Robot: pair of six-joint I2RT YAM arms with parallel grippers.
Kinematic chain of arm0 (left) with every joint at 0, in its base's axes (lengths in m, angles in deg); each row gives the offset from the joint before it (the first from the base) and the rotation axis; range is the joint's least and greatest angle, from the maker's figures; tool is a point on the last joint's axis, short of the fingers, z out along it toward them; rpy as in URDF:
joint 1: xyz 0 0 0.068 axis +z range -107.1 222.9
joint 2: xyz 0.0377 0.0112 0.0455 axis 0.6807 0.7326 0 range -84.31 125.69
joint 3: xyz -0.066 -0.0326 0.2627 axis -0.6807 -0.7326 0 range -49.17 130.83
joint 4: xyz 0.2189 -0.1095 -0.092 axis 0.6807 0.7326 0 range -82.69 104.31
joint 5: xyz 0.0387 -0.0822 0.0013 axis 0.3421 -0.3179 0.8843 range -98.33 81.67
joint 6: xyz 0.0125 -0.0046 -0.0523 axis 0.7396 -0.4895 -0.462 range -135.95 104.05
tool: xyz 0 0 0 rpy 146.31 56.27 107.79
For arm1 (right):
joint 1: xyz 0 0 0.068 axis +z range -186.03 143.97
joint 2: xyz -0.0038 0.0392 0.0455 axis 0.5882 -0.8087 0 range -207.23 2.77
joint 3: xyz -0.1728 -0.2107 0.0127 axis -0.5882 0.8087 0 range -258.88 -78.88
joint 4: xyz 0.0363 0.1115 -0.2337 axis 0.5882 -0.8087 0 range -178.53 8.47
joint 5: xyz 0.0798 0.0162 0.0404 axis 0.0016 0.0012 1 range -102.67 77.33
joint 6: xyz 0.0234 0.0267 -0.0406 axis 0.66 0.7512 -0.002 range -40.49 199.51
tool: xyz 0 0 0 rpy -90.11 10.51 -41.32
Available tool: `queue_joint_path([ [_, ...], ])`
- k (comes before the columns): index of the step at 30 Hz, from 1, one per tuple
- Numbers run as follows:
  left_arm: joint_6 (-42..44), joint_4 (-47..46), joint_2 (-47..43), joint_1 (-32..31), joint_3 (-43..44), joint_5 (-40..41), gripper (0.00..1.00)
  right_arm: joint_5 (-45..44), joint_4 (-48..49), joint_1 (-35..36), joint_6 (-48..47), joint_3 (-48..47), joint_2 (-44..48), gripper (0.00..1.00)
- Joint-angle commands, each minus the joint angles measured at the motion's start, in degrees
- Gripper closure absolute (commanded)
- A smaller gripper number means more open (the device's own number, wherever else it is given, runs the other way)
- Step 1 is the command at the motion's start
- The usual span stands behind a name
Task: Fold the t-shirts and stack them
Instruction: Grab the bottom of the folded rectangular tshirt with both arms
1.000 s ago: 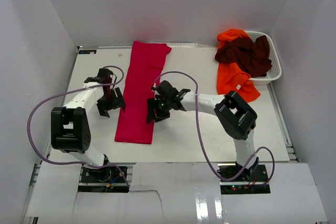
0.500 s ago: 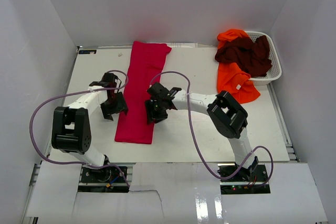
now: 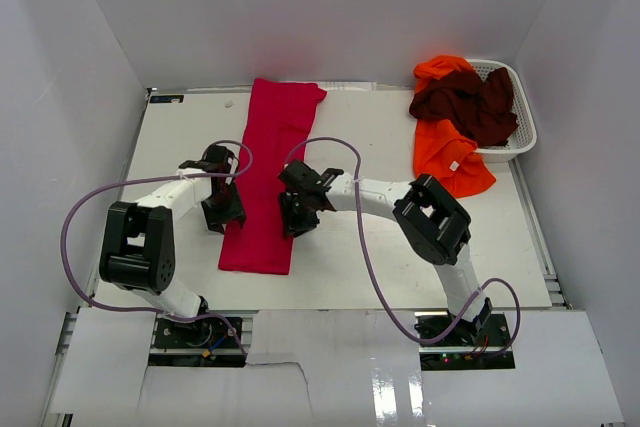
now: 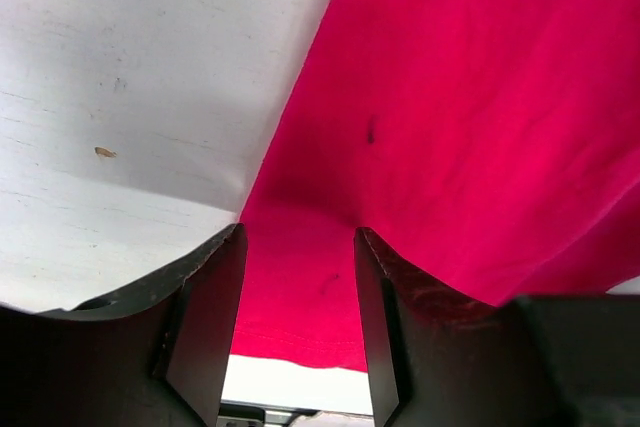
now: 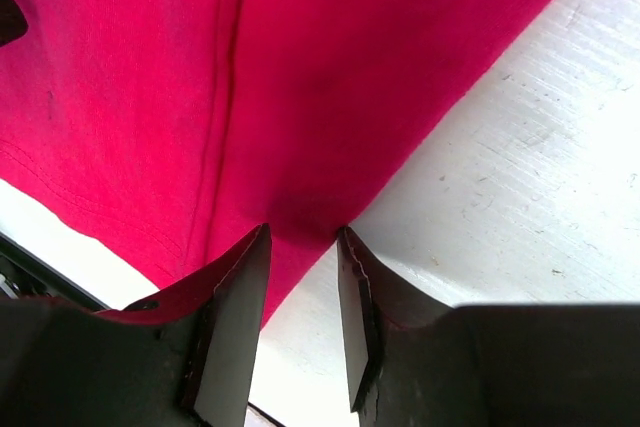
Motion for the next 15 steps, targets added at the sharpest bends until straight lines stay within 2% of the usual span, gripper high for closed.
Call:
queue_joint_path([
  [1, -0.09, -1.09, -0.17, -0.24, -0.58, 1.02, 0.42, -1.86, -2.89, 0.9, 0.02, -1.36, -2.44, 0.6],
  [7, 0.08, -1.26, 0.62, -0.24, -1.72, 2.6, 0.42, -5.02, -7.1, 2.13, -0.94, -5.58, -5.52, 0.64],
  [10, -0.09, -1.26, 1.32, -0.33, -1.81, 2.95, 0.49, -6.52, -9.83, 2.48, -1.21, -7.43, -6.92, 0.76],
  [12, -0.01, -1.17, 2.2, -0.24, -1.72, 3.13, 0.55, -6.87, -10.19, 2.48, -1.21, -7.34, -7.02, 0.77],
  [14, 0.17, -1.26, 2.73, -0.33, -1.72, 3.13, 0.61, -6.87, -10.45, 2.48, -0.94, -6.91, -6.75, 0.9],
  [15, 0.17, -1.35, 2.99, -0.24, -1.63, 3.22, 0.68, -9.13, -10.89, 2.48, -0.94, -6.73, -6.58, 0.9],
])
